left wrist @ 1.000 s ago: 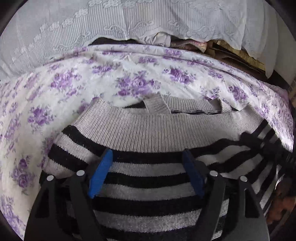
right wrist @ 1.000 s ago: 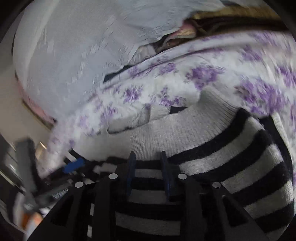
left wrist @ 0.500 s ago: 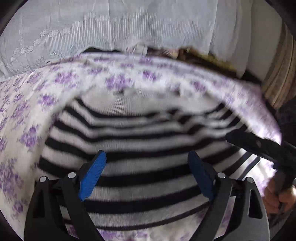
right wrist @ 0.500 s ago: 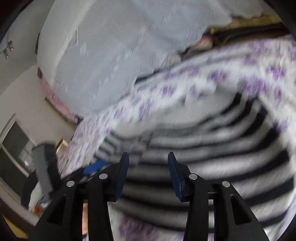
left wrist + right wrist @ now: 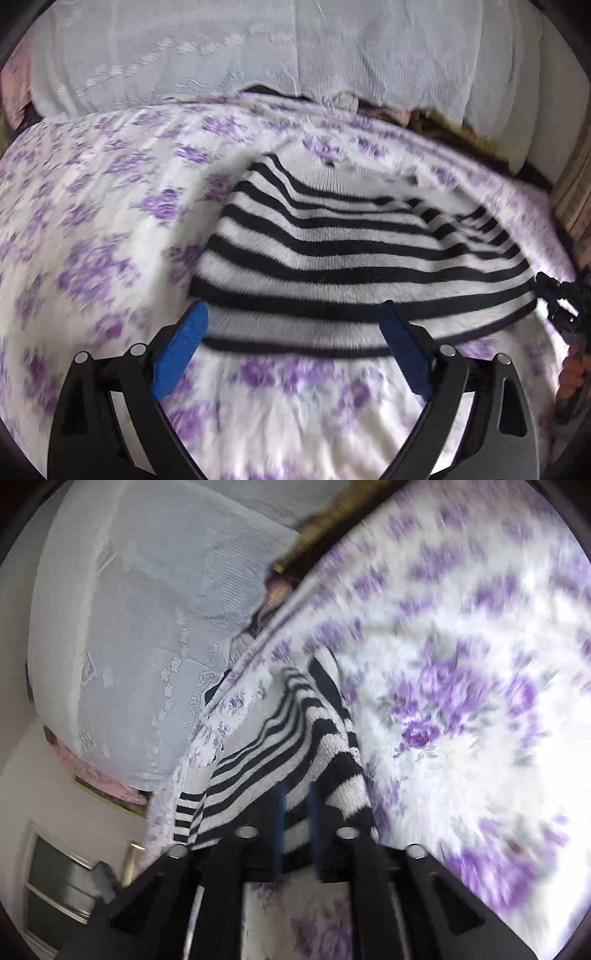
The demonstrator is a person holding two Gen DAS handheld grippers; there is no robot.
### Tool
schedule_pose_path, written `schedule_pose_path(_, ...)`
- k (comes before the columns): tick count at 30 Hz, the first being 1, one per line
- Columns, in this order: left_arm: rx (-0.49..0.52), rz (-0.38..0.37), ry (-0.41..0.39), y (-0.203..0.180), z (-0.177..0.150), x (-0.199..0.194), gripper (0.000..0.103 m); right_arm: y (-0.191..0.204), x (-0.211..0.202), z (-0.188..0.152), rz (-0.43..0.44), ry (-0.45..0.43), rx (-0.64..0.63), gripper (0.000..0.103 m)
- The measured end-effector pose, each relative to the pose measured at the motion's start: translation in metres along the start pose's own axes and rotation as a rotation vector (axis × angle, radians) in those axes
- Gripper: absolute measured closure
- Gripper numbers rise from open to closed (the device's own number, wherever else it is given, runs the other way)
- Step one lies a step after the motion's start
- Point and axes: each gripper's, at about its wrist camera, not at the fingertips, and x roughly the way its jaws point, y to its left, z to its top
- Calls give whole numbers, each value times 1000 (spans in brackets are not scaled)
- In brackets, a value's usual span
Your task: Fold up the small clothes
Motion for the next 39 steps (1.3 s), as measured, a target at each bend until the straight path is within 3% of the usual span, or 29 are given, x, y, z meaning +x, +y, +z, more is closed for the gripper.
schedule_pose_path(1, 7, -20, -9, -3, -1, -5, 12, 12, -2, -6, 28, 2, -34, 53)
schedule_pose_path(3, 42, -74, -19, -20, -4, -14, 12, 40, 7, -18, 110, 52, -91, 53)
schedule_pose_path(6, 114, -101, 6, -55, -7, -11, 8, 80, 41, -48, 201, 198, -185, 42)
schedule_pose_path(8, 142, -55, 46, -67, -12, 3, 5, 81, 58, -61, 164, 258, -209, 30)
schedule_pose_path(10, 160, 8, 132, -66, -21, 27, 5, 61, 77, -66, 80, 318, -175, 27)
schedule_pose_path(11, 153, 65, 204, -61, -27, 45, 4, 54, 76, -64, 118, 302, -146, 31)
schedule_pose_path(12, 122, 55, 223, -56, -25, 49, 4, 50, 71, -59, 131, 294, -100, 31)
schedule_pose_path(15, 86, 15, 137, -50, -16, 20, 4, 61, 54, -52, 74, 232, -142, 27)
schedule_pose_path(17, 90, -5, 84, -53, -7, 3, 4, 81, 48, -47, 42, 175, -261, 25)
schedule_pose_path(21, 82, -3, 23, -58, 25, -7, 4, 112, 61, -30, -127, 119, -426, 21)
schedule_pose_path(24, 79, 46, 44, -58, 42, 17, 4, 104, 83, -18, -188, 134, -426, 21)
schedule_pose_path(26, 78, 106, 122, -52, 37, 49, 4, 89, 110, -25, -262, 200, -437, 20)
schedule_pose_path(27, 90, 122, 153, -49, 25, 64, 4, 88, 116, -32, -258, 185, -471, 19)
schedule_pose_path(30, 143, 144, 85, -57, 20, 51, 5, 97, 112, -36, -267, 178, -538, 13)
schedule_pose_path(33, 142, 103, 24, -61, 36, 37, 5, 106, 110, -22, -274, 112, -518, 13)
schedule_pose_path(35, 143, 129, -1, -64, 52, 39, 5, 114, 125, -10, -347, 101, -542, 13)
schedule_pose_path(39, 80, 207, 67, -51, 81, 80, 5, 99, 172, 15, -429, 138, -463, 13)
